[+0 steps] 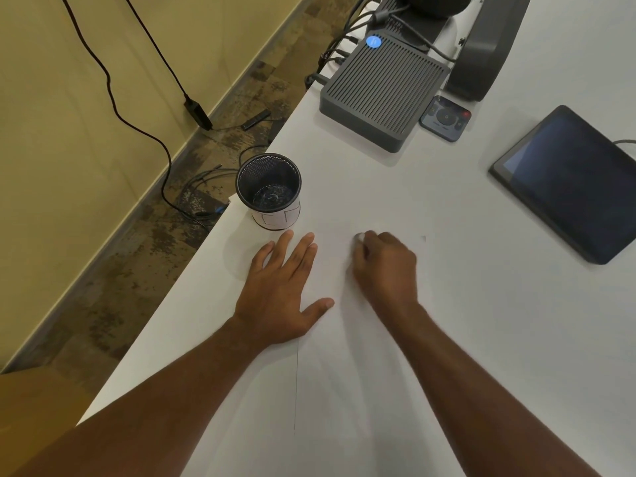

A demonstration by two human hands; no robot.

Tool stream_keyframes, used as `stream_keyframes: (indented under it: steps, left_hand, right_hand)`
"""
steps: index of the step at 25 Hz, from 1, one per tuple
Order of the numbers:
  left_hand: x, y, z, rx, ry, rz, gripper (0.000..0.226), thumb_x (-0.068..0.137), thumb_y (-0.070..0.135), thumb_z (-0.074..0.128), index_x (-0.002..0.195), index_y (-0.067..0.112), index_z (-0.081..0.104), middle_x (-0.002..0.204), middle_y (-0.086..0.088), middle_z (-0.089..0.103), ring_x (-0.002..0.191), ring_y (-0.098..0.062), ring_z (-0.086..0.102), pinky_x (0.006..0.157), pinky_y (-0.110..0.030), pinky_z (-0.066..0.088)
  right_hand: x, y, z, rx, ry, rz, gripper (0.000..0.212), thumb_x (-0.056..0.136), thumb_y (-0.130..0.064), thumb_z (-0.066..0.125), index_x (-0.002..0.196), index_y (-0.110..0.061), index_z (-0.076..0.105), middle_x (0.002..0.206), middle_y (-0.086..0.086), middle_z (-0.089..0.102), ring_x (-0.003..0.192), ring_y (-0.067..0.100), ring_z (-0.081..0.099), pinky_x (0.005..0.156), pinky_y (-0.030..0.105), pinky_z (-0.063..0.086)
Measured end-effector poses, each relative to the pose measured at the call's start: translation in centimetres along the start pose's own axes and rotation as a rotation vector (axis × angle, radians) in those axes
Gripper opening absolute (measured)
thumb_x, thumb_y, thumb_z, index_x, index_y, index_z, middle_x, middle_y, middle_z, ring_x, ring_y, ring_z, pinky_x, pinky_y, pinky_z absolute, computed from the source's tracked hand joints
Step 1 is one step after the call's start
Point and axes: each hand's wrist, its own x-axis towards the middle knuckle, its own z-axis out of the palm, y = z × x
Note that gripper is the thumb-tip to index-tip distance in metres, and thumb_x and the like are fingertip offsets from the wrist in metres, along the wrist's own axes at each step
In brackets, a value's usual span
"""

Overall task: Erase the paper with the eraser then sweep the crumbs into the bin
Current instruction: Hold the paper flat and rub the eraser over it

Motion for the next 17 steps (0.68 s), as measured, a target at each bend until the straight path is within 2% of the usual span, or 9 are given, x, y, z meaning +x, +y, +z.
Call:
stream_keyframes:
  steps: [3,7,9,10,11,12,14,15,17]
  left_hand:
    - [-0.1,0.0,0.0,-0.030,0.022,0.017,0.086,0.093,0.071,0.028,0.156,0.012,0.028,0.166,-0.004,0.019,0.154,-0.030,0.009,0.117,-0.055,0.021]
    - [-0.1,0.0,0.0,-0.011,0.010,0.004,0.089,0.092,0.073,0.030,0.156,0.012,0.026,0.167,-0.004,0.017,0.154,-0.030,0.008,0.118,-0.055,0.019]
    - [-0.1,0.0,0.1,-0.032,0.021,0.018,0.087,0.093,0.071,0.028,0.156,0.011,0.028,0.166,-0.005,0.019,0.154,-0.030,0.009,0.117,-0.055,0.021]
    - [-0.2,0.0,0.0,-0.037,0.024,0.025,0.086,0.093,0.070,0.025,0.156,0.011,0.028,0.166,-0.005,0.019,0.154,-0.030,0.009,0.117,-0.056,0.022]
    - [-0.1,-0.1,0.0,-0.034,0.019,0.025,0.086,0.093,0.070,0.024,0.156,0.011,0.027,0.166,-0.005,0.018,0.154,-0.030,0.008,0.117,-0.056,0.021]
    - [-0.1,-0.1,0.0,-0.024,0.011,0.020,0.087,0.093,0.071,0.025,0.156,0.011,0.026,0.166,-0.005,0.017,0.154,-0.030,0.008,0.117,-0.056,0.021]
    - [0.0,0.0,0.0,-0.012,-0.007,0.004,0.090,0.092,0.074,0.027,0.157,0.012,0.024,0.167,-0.004,0.016,0.154,-0.030,0.007,0.118,-0.055,0.019]
    - [0.0,0.0,0.0,-0.016,-0.008,0.004,0.090,0.092,0.074,0.028,0.157,0.012,0.023,0.167,-0.005,0.016,0.154,-0.030,0.007,0.118,-0.055,0.019]
    - [-0.1,-0.2,0.1,-0.024,-0.010,0.032,0.089,0.092,0.070,0.029,0.157,0.010,0.022,0.167,-0.006,0.014,0.154,-0.031,0.006,0.118,-0.056,0.019]
  right_hand:
    - [-2.3,-1.9,0.7,-0.008,-0.137,-0.194,0.017,0.085,-0.013,0.063,0.069,-0.009,0.057,0.061,0.005,0.053,0.052,0.024,0.050,0.051,0.024,0.032]
    - [0.4,0.4,-0.3,-0.024,0.006,0.003,0.017,0.086,-0.013,0.058,0.071,-0.008,0.062,0.062,0.007,0.057,0.054,0.027,0.054,0.053,0.024,0.026]
    - [-1.7,-1.6,0.2,-0.026,-0.124,-0.139,0.019,0.086,-0.015,0.055,0.068,-0.010,0.057,0.061,0.006,0.054,0.052,0.027,0.051,0.052,0.025,0.026]
    - [-3.1,-2.2,0.7,-0.012,-0.149,-0.248,0.020,0.087,-0.017,0.052,0.068,-0.011,0.055,0.061,0.006,0.052,0.052,0.026,0.049,0.051,0.025,0.027]
    - [-3.2,-2.2,0.6,0.002,-0.165,-0.274,0.019,0.086,-0.018,0.051,0.069,-0.011,0.055,0.061,0.006,0.052,0.053,0.026,0.049,0.051,0.025,0.028]
    - [-2.0,-1.2,0.3,-0.006,-0.149,-0.210,0.019,0.086,-0.017,0.054,0.068,-0.011,0.056,0.061,0.006,0.053,0.053,0.026,0.050,0.051,0.025,0.027]
    - [0.3,0.7,-0.5,-0.019,0.018,-0.002,0.020,0.086,-0.014,0.058,0.066,-0.010,0.057,0.060,0.006,0.054,0.052,0.026,0.052,0.053,0.024,0.024]
    - [0.2,0.6,-0.6,-0.024,0.025,0.010,0.021,0.086,-0.014,0.058,0.066,-0.010,0.057,0.059,0.006,0.054,0.051,0.026,0.051,0.053,0.024,0.024]
    - [-2.8,-1.8,0.2,0.000,-0.133,-0.141,0.020,0.084,-0.014,0.057,0.065,-0.011,0.054,0.059,0.004,0.051,0.049,0.024,0.046,0.052,0.025,0.025]
